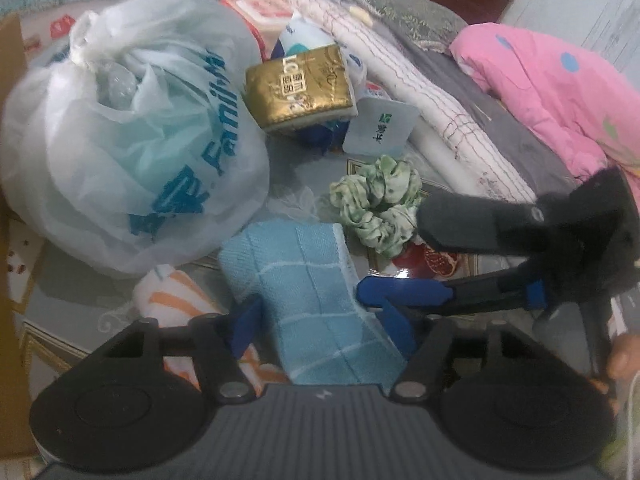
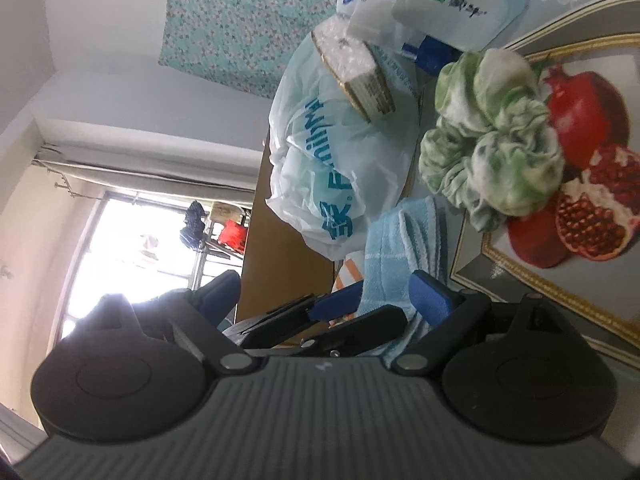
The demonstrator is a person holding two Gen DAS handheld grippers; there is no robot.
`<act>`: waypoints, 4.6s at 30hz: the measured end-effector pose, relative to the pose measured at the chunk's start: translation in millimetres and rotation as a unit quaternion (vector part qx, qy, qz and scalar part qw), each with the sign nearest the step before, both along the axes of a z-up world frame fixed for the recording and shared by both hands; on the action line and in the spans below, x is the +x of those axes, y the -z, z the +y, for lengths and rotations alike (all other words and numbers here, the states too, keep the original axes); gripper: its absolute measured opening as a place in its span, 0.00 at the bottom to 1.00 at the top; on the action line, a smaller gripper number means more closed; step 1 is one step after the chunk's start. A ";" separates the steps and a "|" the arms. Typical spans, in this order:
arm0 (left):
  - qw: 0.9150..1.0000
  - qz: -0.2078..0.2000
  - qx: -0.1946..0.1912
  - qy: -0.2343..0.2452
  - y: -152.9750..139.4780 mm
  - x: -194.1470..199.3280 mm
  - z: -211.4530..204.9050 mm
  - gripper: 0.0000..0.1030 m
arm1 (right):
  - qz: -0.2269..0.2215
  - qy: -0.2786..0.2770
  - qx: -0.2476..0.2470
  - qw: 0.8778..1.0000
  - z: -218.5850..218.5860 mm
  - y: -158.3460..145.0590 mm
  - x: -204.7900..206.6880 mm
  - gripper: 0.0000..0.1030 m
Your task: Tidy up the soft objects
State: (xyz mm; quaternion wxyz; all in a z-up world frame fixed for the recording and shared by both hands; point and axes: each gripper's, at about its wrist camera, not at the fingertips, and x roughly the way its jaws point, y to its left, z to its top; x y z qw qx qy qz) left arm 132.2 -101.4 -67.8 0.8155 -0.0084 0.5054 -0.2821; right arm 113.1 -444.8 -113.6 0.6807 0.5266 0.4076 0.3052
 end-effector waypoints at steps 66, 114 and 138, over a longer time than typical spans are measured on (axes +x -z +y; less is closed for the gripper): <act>0.947 -0.180 0.071 -0.256 -124.7 3.8 226.0 0.15 | -0.124 -0.242 -0.076 0.959 316.9 -147.4 134.6 0.90; 0.866 -0.127 0.434 -0.215 -58.9 104.1 274.1 0.78 | -0.104 -0.133 -0.054 0.984 154.8 -96.7 98.9 0.90; 0.981 -0.173 -0.016 -0.083 -122.1 -112.2 116.7 0.89 | -0.036 -0.065 -0.090 0.993 84.1 -16.4 3.0 0.90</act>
